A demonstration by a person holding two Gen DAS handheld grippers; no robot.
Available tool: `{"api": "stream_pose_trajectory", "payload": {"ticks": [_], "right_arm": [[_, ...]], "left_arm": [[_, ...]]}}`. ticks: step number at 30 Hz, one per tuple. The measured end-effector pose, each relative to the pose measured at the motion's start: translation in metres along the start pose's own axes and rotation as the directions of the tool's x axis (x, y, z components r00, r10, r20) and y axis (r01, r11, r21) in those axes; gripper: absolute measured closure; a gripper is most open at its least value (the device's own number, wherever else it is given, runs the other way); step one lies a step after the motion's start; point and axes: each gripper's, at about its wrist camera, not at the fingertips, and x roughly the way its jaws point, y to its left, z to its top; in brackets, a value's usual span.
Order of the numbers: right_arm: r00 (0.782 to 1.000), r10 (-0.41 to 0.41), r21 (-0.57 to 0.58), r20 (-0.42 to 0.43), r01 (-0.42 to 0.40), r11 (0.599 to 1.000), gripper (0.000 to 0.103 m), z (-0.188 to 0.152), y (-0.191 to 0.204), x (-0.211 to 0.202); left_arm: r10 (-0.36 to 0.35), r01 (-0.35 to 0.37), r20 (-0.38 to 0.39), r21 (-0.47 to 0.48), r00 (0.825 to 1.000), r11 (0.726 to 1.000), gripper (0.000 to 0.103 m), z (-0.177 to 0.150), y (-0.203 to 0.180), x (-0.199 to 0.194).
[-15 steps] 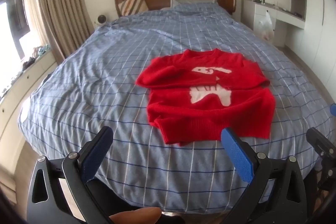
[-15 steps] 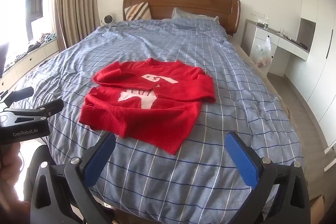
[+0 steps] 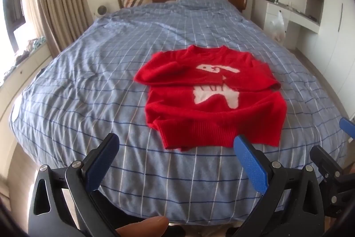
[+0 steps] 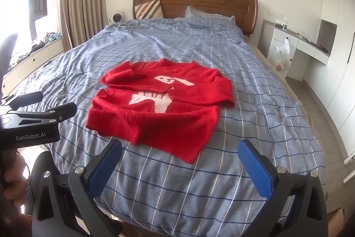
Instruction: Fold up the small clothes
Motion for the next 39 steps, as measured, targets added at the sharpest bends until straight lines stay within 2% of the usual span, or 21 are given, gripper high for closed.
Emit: {"api": "stream_pose_trajectory", "payload": {"ticks": [5, 11, 14, 21, 29, 39], "right_arm": [[1.000, 0.001, -0.001, 0.000, -0.001, 1.000, 0.000, 0.000, 0.001, 0.002], [1.000, -0.012, 0.009, -0.002, 0.012, 1.000, 0.000, 0.002, 0.000, 0.004], [0.999, -0.036, 0.012, -0.023, 0.037, 0.999, 0.000, 0.001, 0.001, 0.008], [0.993, -0.095, 0.033, -0.069, 0.098, 0.995, 0.000, -0.004, -0.008, 0.010], [0.988, -0.133, 0.042, -0.084, 0.137, 0.990, 0.000, -0.007, -0.014, 0.012], [0.984, -0.149, 0.033, -0.094, 0.153, 0.988, 0.000, -0.011, -0.013, 0.011]], "left_arm": [[-0.005, 0.005, -0.035, 0.008, 0.999, 1.000, 0.000, -0.001, -0.003, 0.005], [-0.012, 0.013, -0.037, 0.013, 0.999, 1.000, 0.000, -0.004, -0.003, 0.003], [-0.010, 0.011, -0.034, 0.027, 0.999, 1.000, 0.000, -0.007, -0.004, 0.003], [-0.009, 0.012, -0.086, 0.036, 0.996, 0.999, 0.000, -0.013, -0.004, 0.014], [0.006, -0.001, -0.073, 0.069, 0.997, 0.998, 0.000, -0.015, -0.010, 0.011], [0.019, -0.015, -0.064, 0.056, 0.998, 0.998, 0.000, -0.017, -0.005, 0.009]]}}
